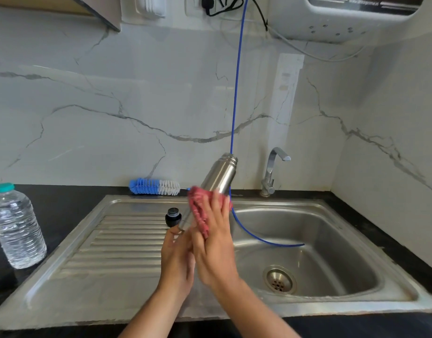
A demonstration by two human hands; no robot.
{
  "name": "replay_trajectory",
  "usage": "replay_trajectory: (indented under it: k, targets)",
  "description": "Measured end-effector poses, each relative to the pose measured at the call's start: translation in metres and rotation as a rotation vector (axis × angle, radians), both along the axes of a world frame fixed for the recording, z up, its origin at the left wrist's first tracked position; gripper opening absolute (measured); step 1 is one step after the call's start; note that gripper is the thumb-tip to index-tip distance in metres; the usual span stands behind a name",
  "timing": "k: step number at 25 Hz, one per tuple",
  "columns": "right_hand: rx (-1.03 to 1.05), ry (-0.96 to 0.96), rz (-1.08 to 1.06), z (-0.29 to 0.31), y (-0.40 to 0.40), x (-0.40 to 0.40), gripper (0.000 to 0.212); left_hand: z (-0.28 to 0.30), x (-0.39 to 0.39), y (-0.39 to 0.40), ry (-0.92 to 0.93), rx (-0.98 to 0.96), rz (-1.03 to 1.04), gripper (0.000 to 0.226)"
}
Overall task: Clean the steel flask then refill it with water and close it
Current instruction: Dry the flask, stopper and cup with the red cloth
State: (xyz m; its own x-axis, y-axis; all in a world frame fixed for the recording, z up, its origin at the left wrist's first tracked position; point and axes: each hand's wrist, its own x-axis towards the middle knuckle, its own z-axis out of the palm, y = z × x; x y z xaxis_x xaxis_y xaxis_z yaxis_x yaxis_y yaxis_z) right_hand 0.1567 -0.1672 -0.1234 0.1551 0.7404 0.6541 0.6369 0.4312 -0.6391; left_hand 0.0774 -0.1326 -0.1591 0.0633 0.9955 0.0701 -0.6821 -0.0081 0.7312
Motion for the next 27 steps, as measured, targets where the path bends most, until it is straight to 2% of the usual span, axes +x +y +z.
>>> replay_trajectory:
  k: [2, 4, 6, 8, 11, 13, 15, 17, 19, 21, 24, 25, 27]
  targets:
    - [-0.087, 0.571, 0.180, -0.010, -0.004, -0.007, 0.041, -0.004, -0.007, 0.007, -0.066, 0.008, -0.047, 0.064]
    - [-0.216, 0.936, 0.252, 0.002, 0.006, -0.001, 0.029, -0.006, -0.010, 0.007, -0.096, 0.044, -0.111, 0.078]
    - [-0.399, 1.047, 0.239, 0.016, 0.012, 0.010, 0.029, -0.004, -0.009, 0.002, -0.084, 0.072, -0.173, 0.084]
    - [-0.483, 1.081, 0.255, 0.020, 0.013, 0.021, 0.031, -0.001, -0.004, -0.001, -0.068, 0.084, -0.165, 0.074]
    - [-0.366, 1.110, 0.341, 0.017, 0.007, 0.030, 0.033, -0.001, -0.003, 0.002, 0.016, 0.122, -0.050, 0.067]
    - [-0.312, 0.995, 0.331, 0.018, 0.004, 0.031, 0.032, -0.001, 0.000, -0.001, 0.179, 0.174, 0.006, 0.069]
    - [-0.295, 0.913, 0.248, 0.022, 0.002, 0.028, 0.047, -0.003, 0.004, -0.009, 0.335, 0.234, 0.034, 0.071]
    - [-0.257, 0.913, 0.162, 0.022, 0.000, 0.035, 0.060, -0.004, 0.002, -0.011, 0.434, 0.313, 0.046, 0.072]
    - [-0.225, 0.799, 0.095, 0.025, -0.003, 0.047, 0.063, -0.001, -0.005, -0.003, 0.491, 0.369, 0.061, 0.069]
    - [-0.209, 0.565, 0.026, 0.030, -0.008, 0.063, 0.069, 0.010, -0.011, 0.008, 0.444, 0.303, 0.061, 0.076]
    - [-0.297, 0.033, -0.161, 0.043, -0.011, 0.080, 0.080, 0.039, -0.012, 0.024, 0.387, 0.228, 0.046, 0.097]
    - [-0.324, -0.135, -0.189, 0.047, -0.011, 0.083, 0.079, 0.047, -0.011, 0.029, 0.391, 0.241, 0.038, 0.098]
    - [-0.342, -0.385, -0.202, 0.053, -0.006, 0.088, 0.074, 0.056, -0.009, 0.036, 0.379, 0.237, 0.048, 0.085]
